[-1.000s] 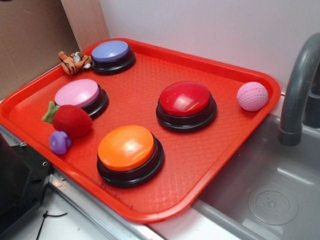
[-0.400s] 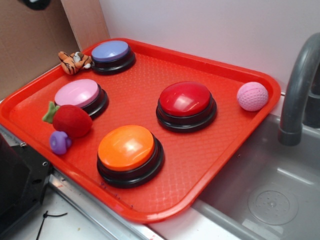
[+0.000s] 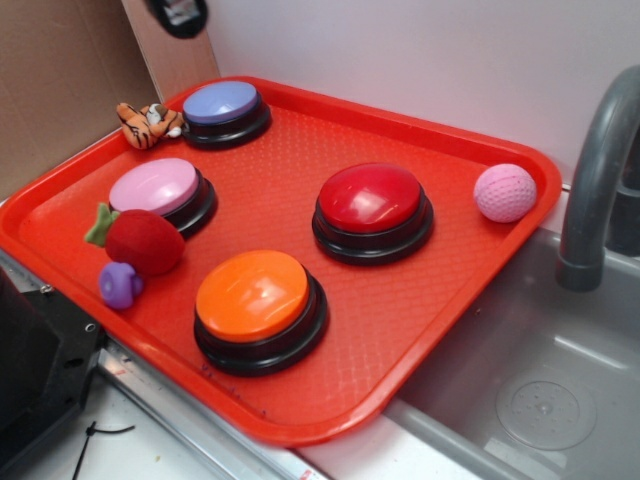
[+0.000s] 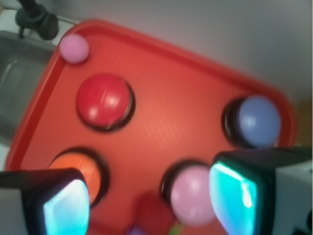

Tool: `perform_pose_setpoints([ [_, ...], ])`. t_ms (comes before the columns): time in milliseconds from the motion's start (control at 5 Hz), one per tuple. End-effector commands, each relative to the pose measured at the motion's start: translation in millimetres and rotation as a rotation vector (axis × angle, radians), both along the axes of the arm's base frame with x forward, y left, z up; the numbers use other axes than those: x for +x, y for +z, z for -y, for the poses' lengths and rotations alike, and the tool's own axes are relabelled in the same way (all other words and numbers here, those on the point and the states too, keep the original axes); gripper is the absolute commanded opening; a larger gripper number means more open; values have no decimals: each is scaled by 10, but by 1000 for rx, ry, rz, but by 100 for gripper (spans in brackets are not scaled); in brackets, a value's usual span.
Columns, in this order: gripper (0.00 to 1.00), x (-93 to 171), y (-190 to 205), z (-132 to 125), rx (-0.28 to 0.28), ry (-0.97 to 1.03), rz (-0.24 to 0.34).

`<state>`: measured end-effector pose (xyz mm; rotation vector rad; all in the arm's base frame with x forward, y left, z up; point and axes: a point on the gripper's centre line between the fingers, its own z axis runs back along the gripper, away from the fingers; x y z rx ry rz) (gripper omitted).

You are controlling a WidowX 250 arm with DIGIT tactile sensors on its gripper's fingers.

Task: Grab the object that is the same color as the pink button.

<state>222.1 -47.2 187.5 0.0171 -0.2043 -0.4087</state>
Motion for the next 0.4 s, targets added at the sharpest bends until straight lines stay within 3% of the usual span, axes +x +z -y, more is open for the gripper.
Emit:
perform_pose_setpoints([
  [0,100,515,-91,332,-83,-294,209],
  [200,100,702,-246,537,-107,-451,236],
])
